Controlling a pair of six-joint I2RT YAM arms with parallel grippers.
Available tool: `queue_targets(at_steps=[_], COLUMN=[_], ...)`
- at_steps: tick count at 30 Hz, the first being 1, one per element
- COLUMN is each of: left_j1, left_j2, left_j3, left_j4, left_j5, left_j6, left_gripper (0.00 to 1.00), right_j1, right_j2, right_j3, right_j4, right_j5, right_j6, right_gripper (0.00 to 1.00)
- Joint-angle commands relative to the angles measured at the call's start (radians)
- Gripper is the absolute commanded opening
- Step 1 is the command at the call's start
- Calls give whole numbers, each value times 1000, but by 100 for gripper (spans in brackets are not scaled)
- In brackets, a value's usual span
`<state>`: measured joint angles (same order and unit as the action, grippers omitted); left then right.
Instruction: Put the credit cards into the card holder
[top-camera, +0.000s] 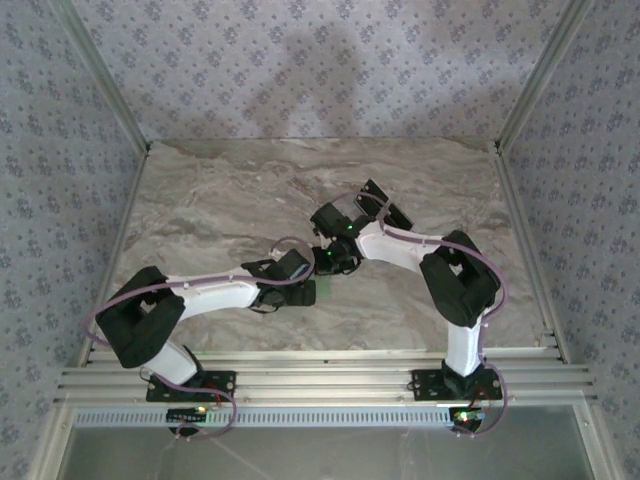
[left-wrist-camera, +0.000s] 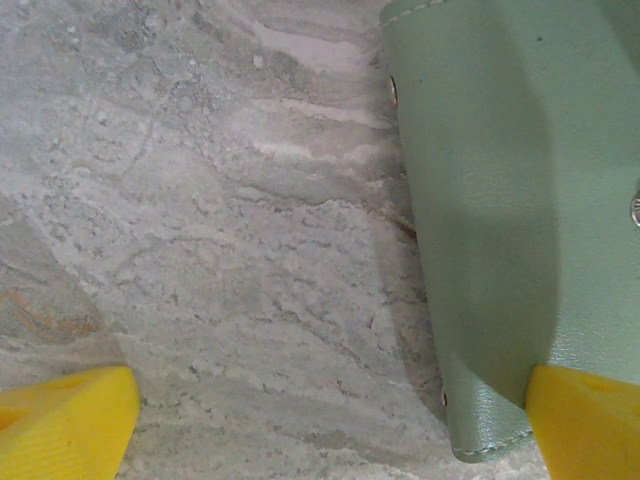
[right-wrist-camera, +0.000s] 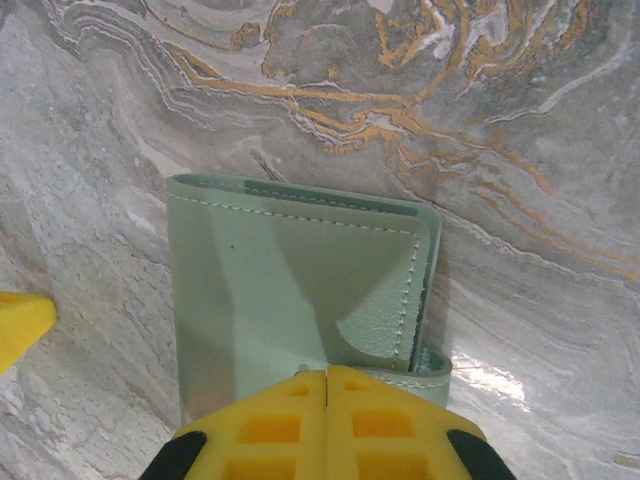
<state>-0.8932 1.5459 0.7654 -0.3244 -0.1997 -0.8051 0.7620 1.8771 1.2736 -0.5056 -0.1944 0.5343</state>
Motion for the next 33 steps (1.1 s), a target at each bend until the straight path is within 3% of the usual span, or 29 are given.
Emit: queue_targets(at_steps=[1,16,33], left_j1=[-6,-6,-6], left_j2=[41,34,42], left_j3=[-35,-34,-31], left_j4=[9,8,5], left_j5=[21,20,20], left_j6=[-10,-6,-5], left_gripper=[99,99,99], right_j1=[10,19,19], right_j2=[28,76,-8], right_j3=[38,41,41], right_j4=[-15,-16,-44], right_j5=[16,41,84], right_j6=[4,-5,-17], right_gripper=[0,0,0])
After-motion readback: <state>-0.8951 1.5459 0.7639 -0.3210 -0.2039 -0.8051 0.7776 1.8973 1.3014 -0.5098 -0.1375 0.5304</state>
